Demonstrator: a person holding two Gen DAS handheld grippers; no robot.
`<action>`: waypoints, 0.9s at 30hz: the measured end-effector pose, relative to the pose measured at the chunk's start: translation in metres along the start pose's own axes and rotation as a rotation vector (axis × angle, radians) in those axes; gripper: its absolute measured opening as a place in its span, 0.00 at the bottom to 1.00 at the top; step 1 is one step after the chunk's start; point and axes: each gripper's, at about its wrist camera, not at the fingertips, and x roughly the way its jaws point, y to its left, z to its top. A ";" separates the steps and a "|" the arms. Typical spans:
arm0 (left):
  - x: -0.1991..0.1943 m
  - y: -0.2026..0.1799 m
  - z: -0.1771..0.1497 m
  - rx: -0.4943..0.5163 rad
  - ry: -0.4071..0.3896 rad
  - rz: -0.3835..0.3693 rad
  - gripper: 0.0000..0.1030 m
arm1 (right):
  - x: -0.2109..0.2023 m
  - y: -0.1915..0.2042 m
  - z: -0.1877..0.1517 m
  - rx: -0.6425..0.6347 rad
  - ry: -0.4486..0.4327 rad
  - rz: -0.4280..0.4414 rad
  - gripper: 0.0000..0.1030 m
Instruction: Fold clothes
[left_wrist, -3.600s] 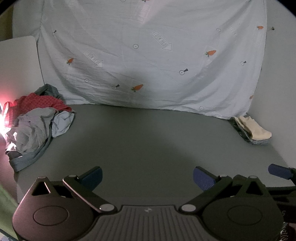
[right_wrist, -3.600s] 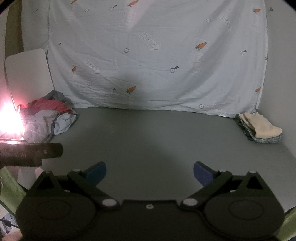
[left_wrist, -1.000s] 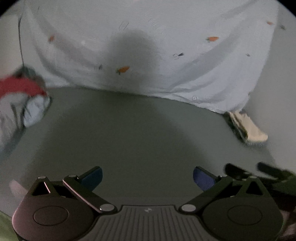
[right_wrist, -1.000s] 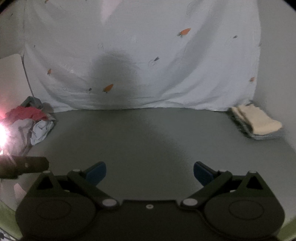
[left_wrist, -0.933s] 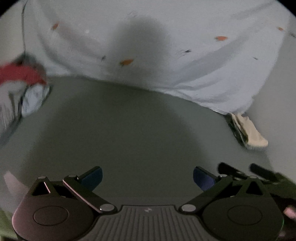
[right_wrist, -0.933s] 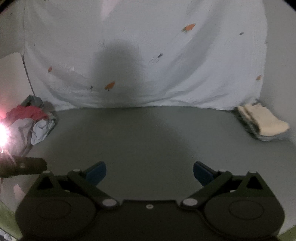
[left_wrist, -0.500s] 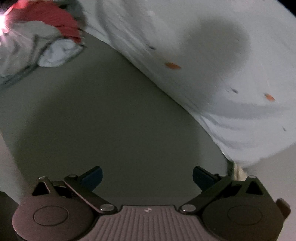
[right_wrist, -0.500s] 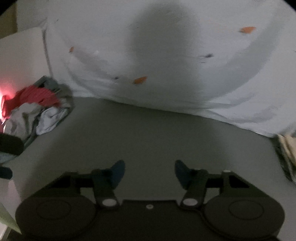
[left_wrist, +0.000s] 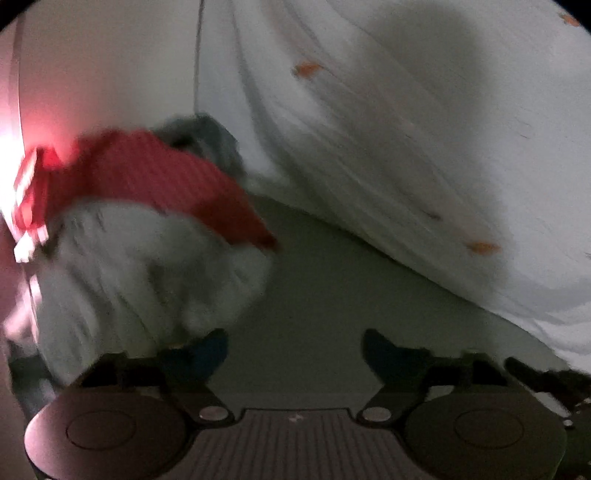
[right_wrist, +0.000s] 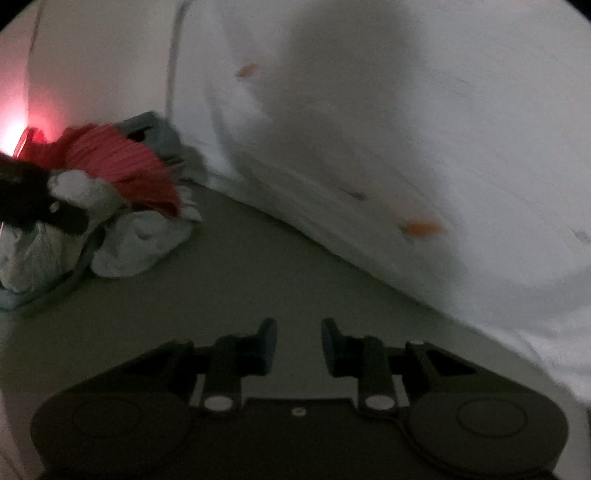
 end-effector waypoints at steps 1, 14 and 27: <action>0.012 0.009 0.007 0.005 -0.009 0.019 0.72 | 0.014 0.012 0.011 -0.029 -0.005 0.010 0.26; 0.143 0.101 0.047 -0.003 0.015 0.144 0.72 | 0.187 0.124 0.104 -0.204 -0.031 0.199 0.31; 0.146 0.091 0.043 0.081 0.019 0.166 0.78 | 0.216 0.144 0.116 -0.248 -0.231 0.092 0.24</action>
